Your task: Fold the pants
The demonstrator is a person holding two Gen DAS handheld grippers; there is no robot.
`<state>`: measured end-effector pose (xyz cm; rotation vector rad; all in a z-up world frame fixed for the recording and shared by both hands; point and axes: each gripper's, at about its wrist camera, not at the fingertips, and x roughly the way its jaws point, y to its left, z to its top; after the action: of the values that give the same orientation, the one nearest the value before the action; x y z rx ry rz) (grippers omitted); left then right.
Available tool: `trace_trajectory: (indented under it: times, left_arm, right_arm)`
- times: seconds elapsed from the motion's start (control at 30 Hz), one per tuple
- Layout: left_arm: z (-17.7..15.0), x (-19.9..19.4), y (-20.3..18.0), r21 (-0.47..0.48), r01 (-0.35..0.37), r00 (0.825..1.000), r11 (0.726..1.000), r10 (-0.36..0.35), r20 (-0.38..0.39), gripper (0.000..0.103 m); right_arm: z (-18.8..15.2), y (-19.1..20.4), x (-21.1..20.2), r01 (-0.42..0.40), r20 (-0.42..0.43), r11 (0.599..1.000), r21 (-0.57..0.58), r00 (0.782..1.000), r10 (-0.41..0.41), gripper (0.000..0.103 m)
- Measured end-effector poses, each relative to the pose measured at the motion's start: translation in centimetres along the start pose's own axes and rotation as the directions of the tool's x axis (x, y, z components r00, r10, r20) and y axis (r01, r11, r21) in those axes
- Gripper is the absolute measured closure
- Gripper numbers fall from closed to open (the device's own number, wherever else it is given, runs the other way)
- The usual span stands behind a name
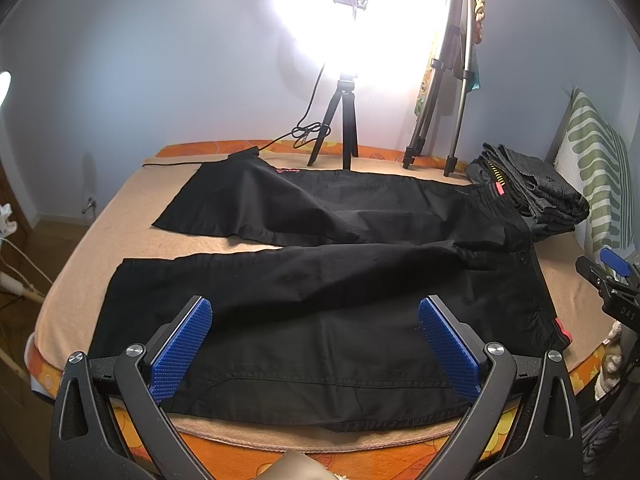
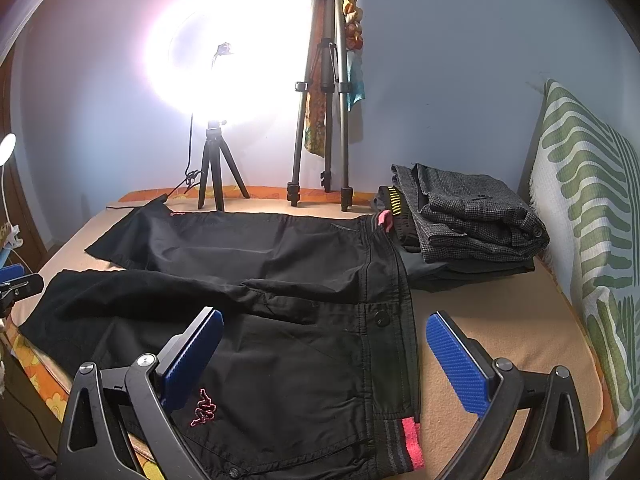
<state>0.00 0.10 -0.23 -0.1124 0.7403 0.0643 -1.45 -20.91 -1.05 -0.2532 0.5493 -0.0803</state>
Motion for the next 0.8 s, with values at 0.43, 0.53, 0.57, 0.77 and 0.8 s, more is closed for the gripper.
trace_trajectory:
  times: [0.43, 0.53, 0.57, 0.77, 0.8]
  left_arm:
    - [-0.02, 0.03, 0.09, 0.0, 0.002, 1.0, 1.0, -0.002, 0.001, 0.0]
    - [0.0, -0.06, 0.19, -0.004, 0.003, 1.0, 1.0, -0.003, 0.0, 0.0]
    - [-0.01, -0.06, 0.24, -0.004, 0.003, 1.0, 1.0, -0.003, 0.0, 0.0]
    - [-0.02, -0.05, 0.27, -0.003, 0.003, 1.0, 1.0, -0.003, 0.001, 0.0]
    - [-0.02, -0.07, 0.29, -0.002, 0.004, 1.0, 1.0, -0.004, 0.0, 0.0]
  right_arm:
    - [-0.01, 0.11, 0.03, 0.001, -0.001, 1.0, -0.001, 1.0, -0.001, 0.0]
    - [-0.02, 0.13, 0.02, 0.002, -0.001, 1.0, 0.0, 1.0, -0.002, 0.0]
    - [-0.02, 0.13, 0.01, 0.003, 0.0, 1.0, 0.0, 1.0, -0.003, 0.0]
    - [-0.07, 0.13, 0.07, 0.002, 0.0, 1.0, -0.001, 1.0, -0.002, 0.0]
    - [-0.07, 0.14, 0.07, 0.002, -0.001, 1.0, -0.002, 1.0, -0.002, 0.0]
